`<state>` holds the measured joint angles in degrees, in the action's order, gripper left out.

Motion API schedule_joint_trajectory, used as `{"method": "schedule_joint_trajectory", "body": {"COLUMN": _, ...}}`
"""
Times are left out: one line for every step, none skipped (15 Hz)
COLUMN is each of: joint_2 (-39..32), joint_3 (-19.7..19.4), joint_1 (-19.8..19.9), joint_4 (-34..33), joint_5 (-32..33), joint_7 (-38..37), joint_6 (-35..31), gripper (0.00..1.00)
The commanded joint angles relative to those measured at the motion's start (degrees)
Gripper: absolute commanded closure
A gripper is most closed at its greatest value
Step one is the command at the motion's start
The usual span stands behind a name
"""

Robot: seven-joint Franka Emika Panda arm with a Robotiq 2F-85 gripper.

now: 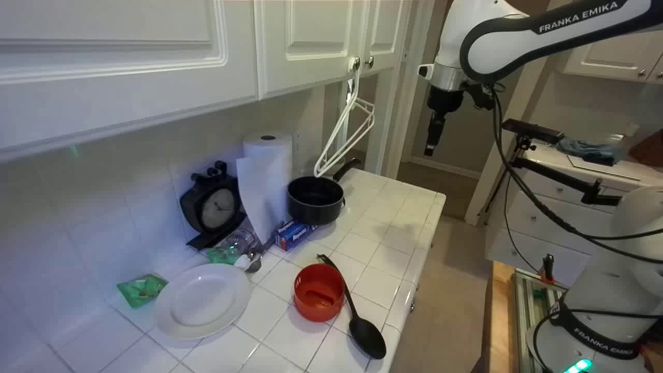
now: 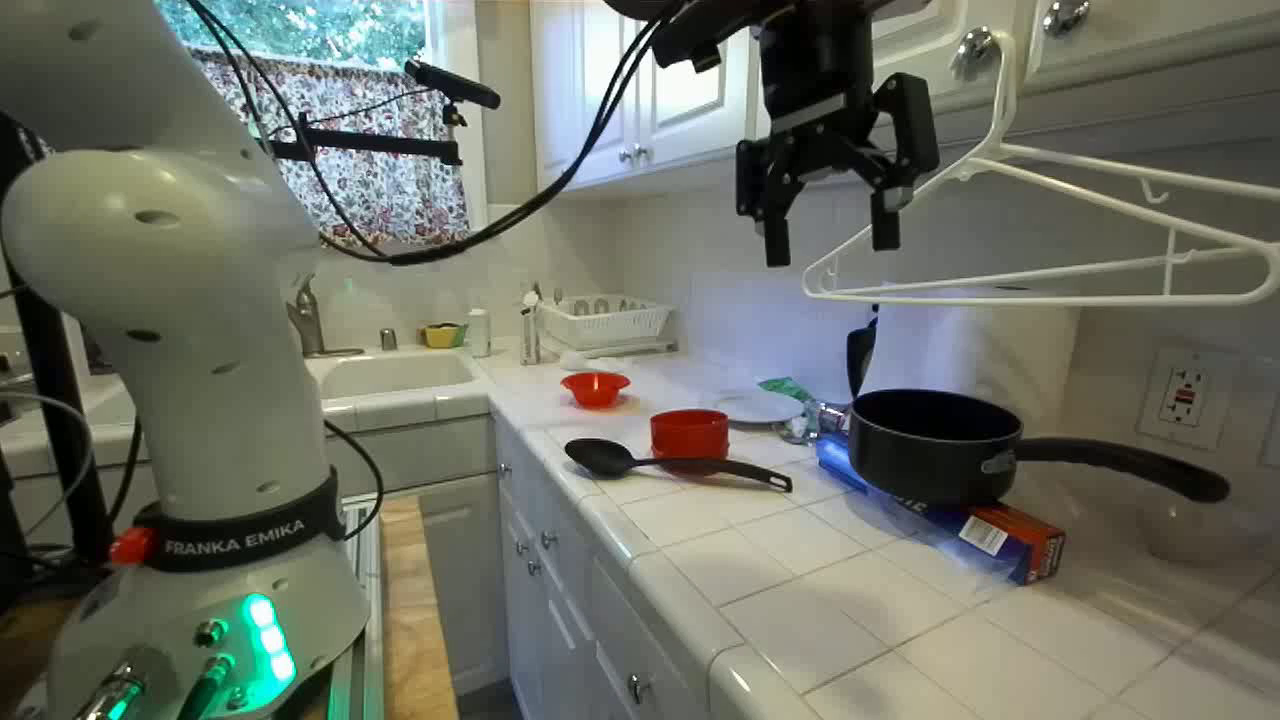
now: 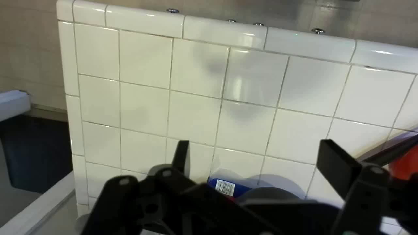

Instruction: Put the white hangers on the counter

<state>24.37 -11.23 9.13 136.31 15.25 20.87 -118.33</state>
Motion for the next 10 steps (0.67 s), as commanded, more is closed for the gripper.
{"method": "schedule_joint_trajectory", "body": {"joint_2": 0.01, "joint_3": -0.26, "joint_1": -0.33, "joint_4": -0.11, "joint_5": 0.11, "joint_7": -0.10, "joint_6": 0.18, "gripper": 0.00}}
{"method": "schedule_joint_trajectory", "body": {"joint_2": 0.01, "joint_3": -0.26, "joint_1": -0.33, "joint_4": -0.11, "joint_5": 0.11, "joint_7": -0.10, "joint_6": 0.18, "gripper": 0.00}}
{"method": "schedule_joint_trajectory", "body": {"joint_2": 0.01, "joint_3": -0.27, "joint_1": -0.33, "joint_4": -0.11, "joint_5": 0.11, "joint_7": -0.10, "joint_6": 0.18, "gripper": 0.00}}
{"method": "schedule_joint_trajectory", "body": {"joint_2": 0.01, "joint_3": -0.27, "joint_1": -0.33, "joint_4": -0.11, "joint_5": 0.11, "joint_7": -0.10, "joint_6": 0.18, "gripper": 0.00}}
{"method": "schedule_joint_trajectory", "body": {"joint_2": 0.01, "joint_3": -0.27, "joint_1": -0.33, "joint_4": -0.11, "joint_5": 0.11, "joint_7": -0.10, "joint_6": 0.18, "gripper": 0.00}}
{"method": "schedule_joint_trajectory", "body": {"joint_2": 0.01, "joint_3": -0.26, "joint_1": -0.33, "joint_4": -0.11, "joint_5": 0.11, "joint_7": -0.10, "joint_6": 0.18, "gripper": 0.00}}
{"method": "schedule_joint_trajectory", "body": {"joint_2": -1.47, "joint_3": 0.25, "joint_1": 0.25, "joint_4": -1.56, "joint_5": -0.20, "joint_7": -3.47, "joint_6": 0.97, "gripper": 0.00}}
{"method": "schedule_joint_trajectory", "body": {"joint_2": -2.87, "joint_3": 0.61, "joint_1": 1.16, "joint_4": -2.52, "joint_5": -0.28, "joint_7": -8.12, "joint_6": -0.09, "gripper": 0.00}}
{"method": "schedule_joint_trajectory", "body": {"joint_2": -3.50, "joint_3": 0.59, "joint_1": 1.46, "joint_4": -3.05, "joint_5": -0.73, "joint_7": -10.81, "joint_6": -0.44, "gripper": 0.00}}
{"method": "schedule_joint_trajectory", "body": {"joint_2": -4.26, "joint_3": 0.45, "joint_1": 1.53, "joint_4": -3.67, "joint_5": -1.63, "joint_7": -13.36, "joint_6": -1.00, "gripper": 0.00}}
